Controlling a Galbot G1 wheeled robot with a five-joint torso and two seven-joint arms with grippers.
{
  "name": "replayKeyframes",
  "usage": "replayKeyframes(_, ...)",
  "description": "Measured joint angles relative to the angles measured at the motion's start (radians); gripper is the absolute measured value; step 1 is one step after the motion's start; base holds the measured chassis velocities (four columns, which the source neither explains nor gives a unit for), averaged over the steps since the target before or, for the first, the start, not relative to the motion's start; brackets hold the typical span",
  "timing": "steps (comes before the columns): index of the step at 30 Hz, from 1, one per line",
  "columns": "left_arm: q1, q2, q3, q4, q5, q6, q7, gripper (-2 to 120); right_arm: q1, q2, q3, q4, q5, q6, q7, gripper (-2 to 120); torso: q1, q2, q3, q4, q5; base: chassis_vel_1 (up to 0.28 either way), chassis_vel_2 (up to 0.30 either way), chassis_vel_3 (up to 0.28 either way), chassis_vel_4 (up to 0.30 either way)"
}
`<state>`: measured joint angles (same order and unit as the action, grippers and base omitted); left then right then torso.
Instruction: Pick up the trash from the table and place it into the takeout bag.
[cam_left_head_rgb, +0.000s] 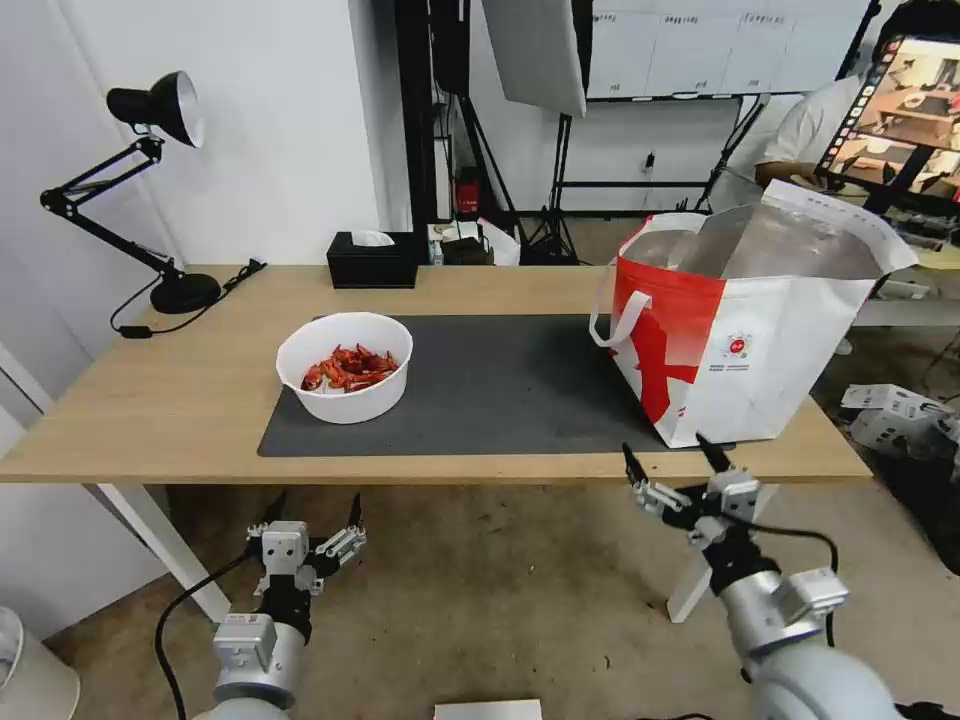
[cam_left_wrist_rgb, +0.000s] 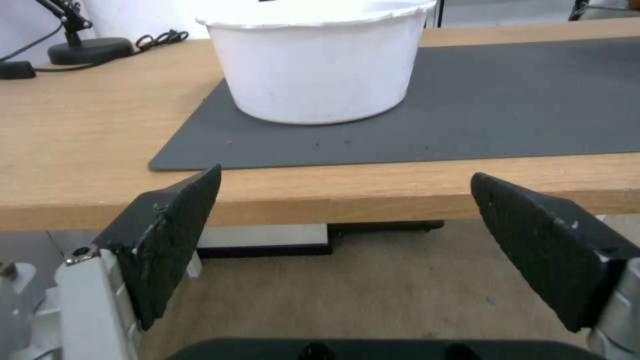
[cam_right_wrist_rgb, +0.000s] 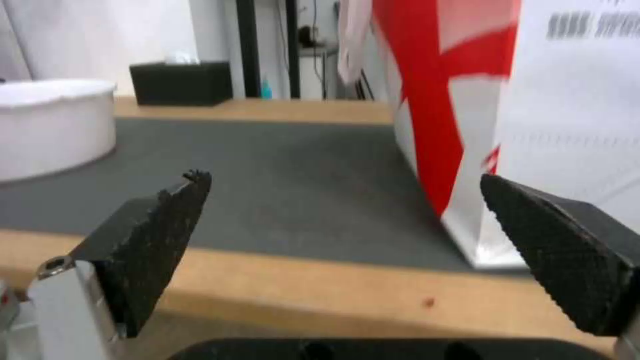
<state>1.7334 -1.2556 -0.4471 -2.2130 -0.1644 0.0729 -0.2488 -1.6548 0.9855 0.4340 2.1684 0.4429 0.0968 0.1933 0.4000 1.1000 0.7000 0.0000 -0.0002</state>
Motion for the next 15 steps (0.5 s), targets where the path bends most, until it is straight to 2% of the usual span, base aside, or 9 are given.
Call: replayKeyframes(15,-0.013,0.006,0.004,0.021,-0.006,-0.003,0.001,100,0.003,0.012,-0.026,-0.021,-0.014,-0.001,-0.012,100,0.000,0.000,0.000,0.0000,0.0001,0.000,0.000,0.000,0.000)
